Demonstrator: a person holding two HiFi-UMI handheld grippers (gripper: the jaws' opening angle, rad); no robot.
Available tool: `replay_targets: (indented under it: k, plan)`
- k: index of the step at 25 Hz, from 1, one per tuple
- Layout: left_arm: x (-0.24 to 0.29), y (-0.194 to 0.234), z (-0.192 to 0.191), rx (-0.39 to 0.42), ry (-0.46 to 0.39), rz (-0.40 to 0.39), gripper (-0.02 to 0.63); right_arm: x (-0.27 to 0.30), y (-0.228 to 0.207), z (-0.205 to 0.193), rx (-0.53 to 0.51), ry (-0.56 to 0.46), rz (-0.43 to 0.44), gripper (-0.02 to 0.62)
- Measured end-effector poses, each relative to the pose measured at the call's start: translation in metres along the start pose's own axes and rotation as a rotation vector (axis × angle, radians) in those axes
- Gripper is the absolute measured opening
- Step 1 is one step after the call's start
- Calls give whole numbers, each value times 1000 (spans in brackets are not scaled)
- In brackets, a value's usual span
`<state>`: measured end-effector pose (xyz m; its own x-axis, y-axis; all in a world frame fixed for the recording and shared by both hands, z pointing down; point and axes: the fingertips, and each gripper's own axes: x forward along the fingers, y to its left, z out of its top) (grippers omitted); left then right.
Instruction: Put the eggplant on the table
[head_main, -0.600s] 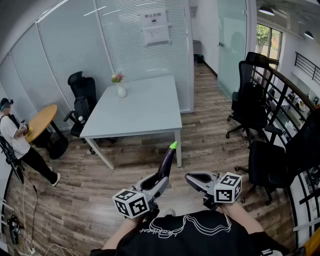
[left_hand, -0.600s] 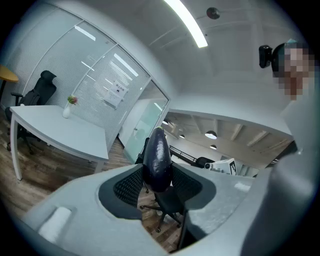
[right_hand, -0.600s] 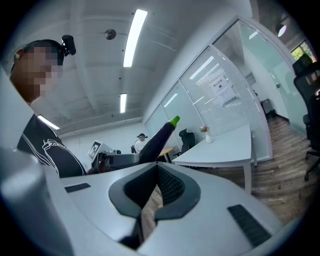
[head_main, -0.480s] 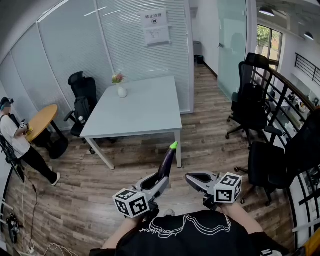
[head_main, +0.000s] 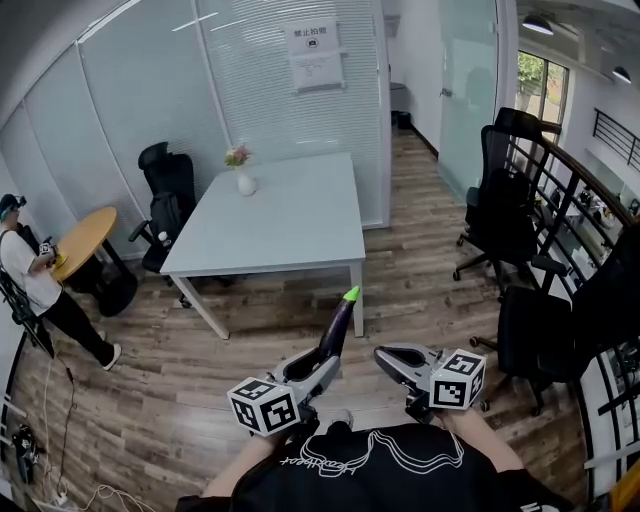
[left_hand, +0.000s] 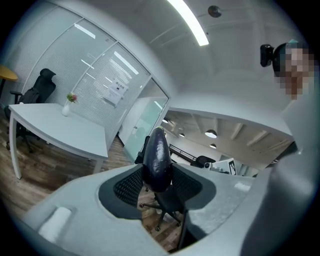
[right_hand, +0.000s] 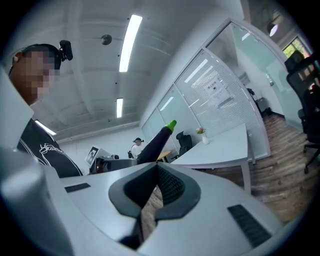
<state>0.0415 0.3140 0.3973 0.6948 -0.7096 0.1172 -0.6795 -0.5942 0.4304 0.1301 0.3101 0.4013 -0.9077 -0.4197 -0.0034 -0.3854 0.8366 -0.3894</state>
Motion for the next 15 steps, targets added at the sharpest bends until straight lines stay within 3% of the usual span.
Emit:
replay_targets:
  k: [15]
  plan:
    - [53,52,9,-31,46,-34,188,24,-72,2,59,2,-90,8]
